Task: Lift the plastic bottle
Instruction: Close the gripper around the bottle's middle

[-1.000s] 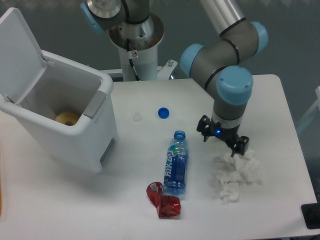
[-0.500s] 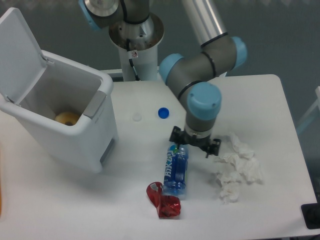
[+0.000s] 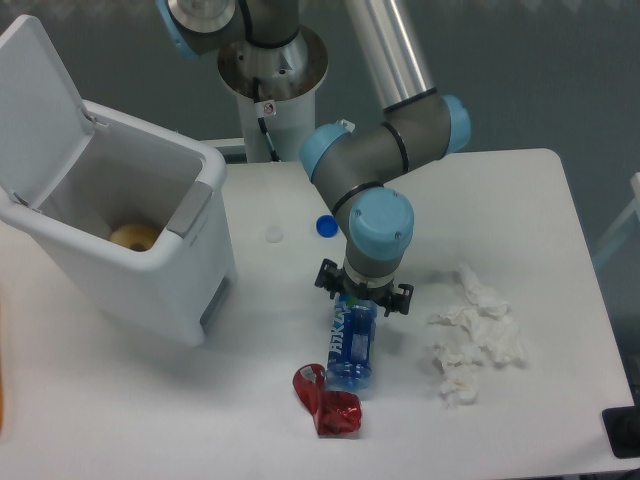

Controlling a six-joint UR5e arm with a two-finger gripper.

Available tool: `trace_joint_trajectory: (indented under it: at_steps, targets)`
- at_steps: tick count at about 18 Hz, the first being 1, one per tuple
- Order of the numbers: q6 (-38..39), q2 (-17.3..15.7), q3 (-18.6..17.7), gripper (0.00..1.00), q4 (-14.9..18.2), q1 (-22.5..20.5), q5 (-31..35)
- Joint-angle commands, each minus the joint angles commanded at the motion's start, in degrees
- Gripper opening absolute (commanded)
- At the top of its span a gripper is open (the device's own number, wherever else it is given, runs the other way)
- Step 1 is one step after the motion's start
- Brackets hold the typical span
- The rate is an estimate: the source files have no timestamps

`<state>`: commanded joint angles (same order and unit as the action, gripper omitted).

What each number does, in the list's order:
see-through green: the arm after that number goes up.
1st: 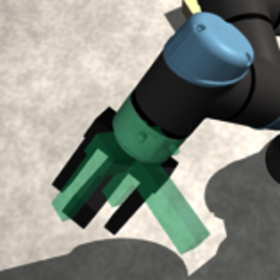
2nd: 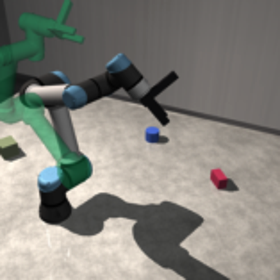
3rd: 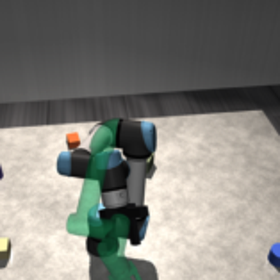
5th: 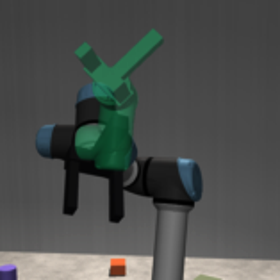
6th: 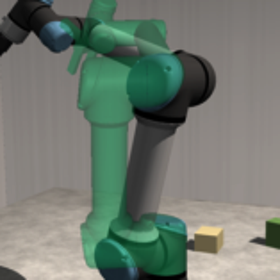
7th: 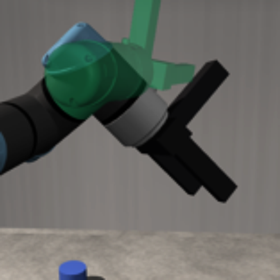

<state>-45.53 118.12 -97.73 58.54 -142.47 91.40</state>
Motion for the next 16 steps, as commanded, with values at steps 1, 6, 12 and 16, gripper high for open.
trace_joint_trajectory:
  at_steps: [1, 6, 12, 16]
  targets:
    - [0.1, 0.3, 0.0, 0.95, -0.1, 0.2, 0.8]
    - [-0.4, 0.3, 0.5, 0.35, 0.0, 0.4, 1.3]
    - [-0.2, -0.5, 3.8, 0.32, -0.4, 0.0, 0.3]
    - [-0.5, -1.8, 7.8, 0.34, -0.2, -1.6, -0.1]
